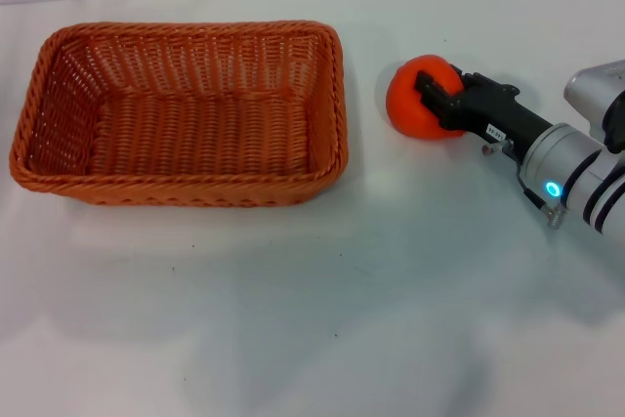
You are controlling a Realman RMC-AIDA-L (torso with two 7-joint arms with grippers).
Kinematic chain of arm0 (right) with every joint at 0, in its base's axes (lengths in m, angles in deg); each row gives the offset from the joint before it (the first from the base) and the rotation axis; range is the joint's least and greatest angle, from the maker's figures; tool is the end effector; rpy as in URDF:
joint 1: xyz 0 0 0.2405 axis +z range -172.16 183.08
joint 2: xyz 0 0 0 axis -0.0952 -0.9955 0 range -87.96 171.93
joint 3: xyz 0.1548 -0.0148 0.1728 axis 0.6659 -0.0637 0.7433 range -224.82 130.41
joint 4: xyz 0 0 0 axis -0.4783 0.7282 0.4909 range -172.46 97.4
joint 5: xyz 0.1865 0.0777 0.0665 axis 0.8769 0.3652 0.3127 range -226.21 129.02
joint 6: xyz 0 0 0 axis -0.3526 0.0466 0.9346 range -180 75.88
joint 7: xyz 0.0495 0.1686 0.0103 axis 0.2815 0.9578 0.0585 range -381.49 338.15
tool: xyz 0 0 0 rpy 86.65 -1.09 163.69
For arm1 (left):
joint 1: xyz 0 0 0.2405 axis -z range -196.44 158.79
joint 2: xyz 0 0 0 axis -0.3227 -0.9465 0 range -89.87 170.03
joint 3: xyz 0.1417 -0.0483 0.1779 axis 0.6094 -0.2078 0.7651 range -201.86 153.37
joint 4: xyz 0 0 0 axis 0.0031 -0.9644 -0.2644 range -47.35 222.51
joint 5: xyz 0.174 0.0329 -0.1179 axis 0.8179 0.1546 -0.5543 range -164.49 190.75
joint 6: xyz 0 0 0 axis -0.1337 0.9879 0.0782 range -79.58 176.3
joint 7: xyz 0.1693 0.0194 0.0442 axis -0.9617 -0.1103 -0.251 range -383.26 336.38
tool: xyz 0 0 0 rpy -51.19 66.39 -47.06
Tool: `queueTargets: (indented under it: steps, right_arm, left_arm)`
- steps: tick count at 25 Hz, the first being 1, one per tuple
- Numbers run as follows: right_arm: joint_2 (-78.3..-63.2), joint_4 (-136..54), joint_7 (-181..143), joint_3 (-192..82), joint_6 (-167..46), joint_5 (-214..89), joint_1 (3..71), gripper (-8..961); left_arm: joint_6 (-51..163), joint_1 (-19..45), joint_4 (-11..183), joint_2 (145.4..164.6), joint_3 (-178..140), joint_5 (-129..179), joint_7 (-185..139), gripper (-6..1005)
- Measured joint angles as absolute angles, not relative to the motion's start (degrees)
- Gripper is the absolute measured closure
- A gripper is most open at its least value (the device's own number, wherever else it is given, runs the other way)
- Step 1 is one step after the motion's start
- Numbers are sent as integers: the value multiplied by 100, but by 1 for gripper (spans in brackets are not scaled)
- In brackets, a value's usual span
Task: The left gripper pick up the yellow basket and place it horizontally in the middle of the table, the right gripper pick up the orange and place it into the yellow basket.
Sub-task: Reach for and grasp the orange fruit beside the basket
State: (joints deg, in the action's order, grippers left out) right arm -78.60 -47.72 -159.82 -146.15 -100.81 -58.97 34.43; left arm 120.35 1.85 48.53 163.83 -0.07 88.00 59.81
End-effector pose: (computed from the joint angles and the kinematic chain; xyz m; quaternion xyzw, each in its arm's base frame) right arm 0.2908 0.3670 -0.0760 -0.3760 -0.7775 -0.4187 0.2808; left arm -0.3011 0.3598 0.1097 -0.6261 -0.3749 -0.5105 0.4547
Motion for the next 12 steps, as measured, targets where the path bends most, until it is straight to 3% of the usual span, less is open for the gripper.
queueTargets:
  steps: [3,12]
  right_arm:
    - [-7860,-4772,-15975,-14607,-10118,-5885,3440,503]
    - [-7816,-4799,-15961,-14325,-11534,-5531,3268,589]
  left_arm:
    - [12047,173,4856,16382,-7,8801,5980,85]
    - [12087,157,4909,16382,-84,8789,5992,85]
